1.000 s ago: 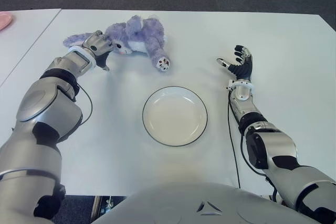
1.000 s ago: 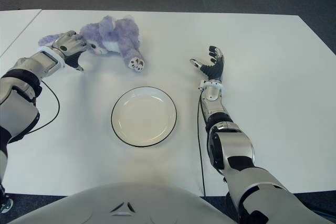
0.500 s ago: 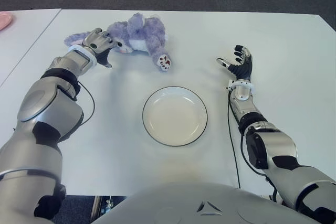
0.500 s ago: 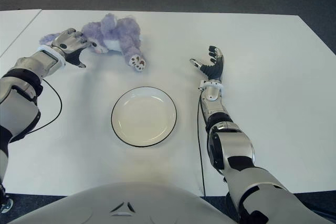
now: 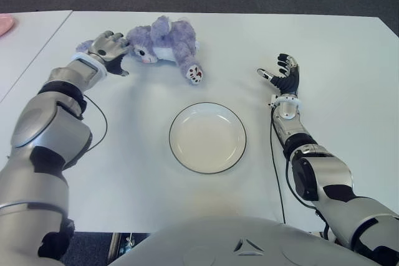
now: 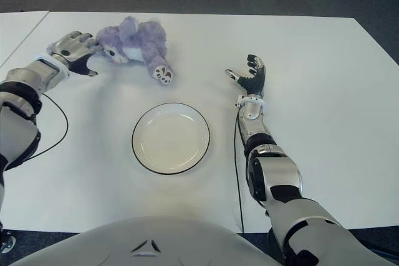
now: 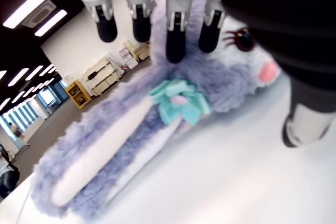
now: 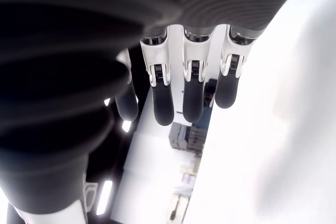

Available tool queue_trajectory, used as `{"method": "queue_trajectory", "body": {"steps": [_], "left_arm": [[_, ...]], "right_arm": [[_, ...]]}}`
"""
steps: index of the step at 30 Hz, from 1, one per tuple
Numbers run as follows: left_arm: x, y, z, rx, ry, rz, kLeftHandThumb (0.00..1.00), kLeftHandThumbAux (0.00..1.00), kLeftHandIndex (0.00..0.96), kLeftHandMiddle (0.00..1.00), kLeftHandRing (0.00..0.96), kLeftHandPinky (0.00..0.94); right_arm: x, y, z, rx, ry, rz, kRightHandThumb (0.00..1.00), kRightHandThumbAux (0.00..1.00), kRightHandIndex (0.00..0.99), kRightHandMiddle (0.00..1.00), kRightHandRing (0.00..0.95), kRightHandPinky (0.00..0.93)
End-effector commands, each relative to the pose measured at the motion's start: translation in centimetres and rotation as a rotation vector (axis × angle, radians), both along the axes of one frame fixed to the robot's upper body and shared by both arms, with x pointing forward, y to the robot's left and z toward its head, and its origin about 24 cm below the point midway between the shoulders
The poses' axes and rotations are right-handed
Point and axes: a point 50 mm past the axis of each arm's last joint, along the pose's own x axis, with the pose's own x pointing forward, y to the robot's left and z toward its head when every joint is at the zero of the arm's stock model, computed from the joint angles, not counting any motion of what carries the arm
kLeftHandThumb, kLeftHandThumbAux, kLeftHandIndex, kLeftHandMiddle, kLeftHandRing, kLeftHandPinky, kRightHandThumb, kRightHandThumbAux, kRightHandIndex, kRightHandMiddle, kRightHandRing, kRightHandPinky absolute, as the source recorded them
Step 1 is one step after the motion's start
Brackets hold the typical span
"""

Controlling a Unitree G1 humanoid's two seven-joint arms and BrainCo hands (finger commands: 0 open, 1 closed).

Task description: Put the doll into the plate.

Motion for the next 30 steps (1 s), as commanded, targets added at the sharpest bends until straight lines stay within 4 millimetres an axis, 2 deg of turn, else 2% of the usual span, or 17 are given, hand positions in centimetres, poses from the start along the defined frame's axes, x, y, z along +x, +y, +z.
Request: {"method": "queue_trajectory", "body": {"steps": [1, 4, 9, 12, 18, 25, 30], "left_arm": [[-1.8, 2.7, -0.8, -0.053, 0.001, 0.074, 0.283, 0.494, 0.081, 0.000, 0.000, 0.000], [-2.0, 3.2, -0.8, -0.052, -0.004, 0.086, 0.305, 0.486, 0.112, 0.000, 0.000, 0.000], [-2.2, 4.1, -0.1, -0.073, -0.036, 0.122, 0.324, 0.468, 0.216, 0.000, 0.000, 0.000], [-2.2, 4.3, 0.3, -0.098, -0.053, 0.138, 0.351, 0.455, 0.340, 0.034, 0.000, 0.000], [-1.8, 4.3, 1.1, -0.142, -0.088, 0.162, 0.392, 0.436, 0.422, 0.108, 0.031, 0.002], [-0.4, 2.5, 2.0, -0.190, -0.128, 0.147, 0.430, 0.428, 0.510, 0.193, 0.099, 0.030], [0.3, 1.2, 2.4, -0.209, -0.156, 0.109, 0.440, 0.416, 0.497, 0.228, 0.127, 0.042]], "right_arm": [[-9.6, 1.2, -11.7, 0.074, 0.537, -0.033, 0.000, 0.842, 0.213, 0.235, 0.202, 0.195], [-9.6, 1.2, -11.6, 0.077, 0.538, -0.034, 0.000, 0.844, 0.210, 0.233, 0.199, 0.195], [-9.5, 1.1, -11.6, 0.076, 0.540, -0.037, 0.000, 0.848, 0.204, 0.227, 0.196, 0.193], [-9.5, 1.1, -11.6, 0.072, 0.546, -0.039, 0.000, 0.849, 0.202, 0.228, 0.198, 0.199], [-9.5, 1.1, -11.6, 0.060, 0.547, -0.038, 0.000, 0.852, 0.203, 0.233, 0.201, 0.202], [-9.4, 1.2, -11.5, 0.051, 0.543, -0.025, 0.000, 0.857, 0.214, 0.244, 0.209, 0.202], [-9.4, 1.0, -11.6, 0.055, 0.551, -0.028, 0.000, 0.860, 0.218, 0.252, 0.214, 0.208]]}}
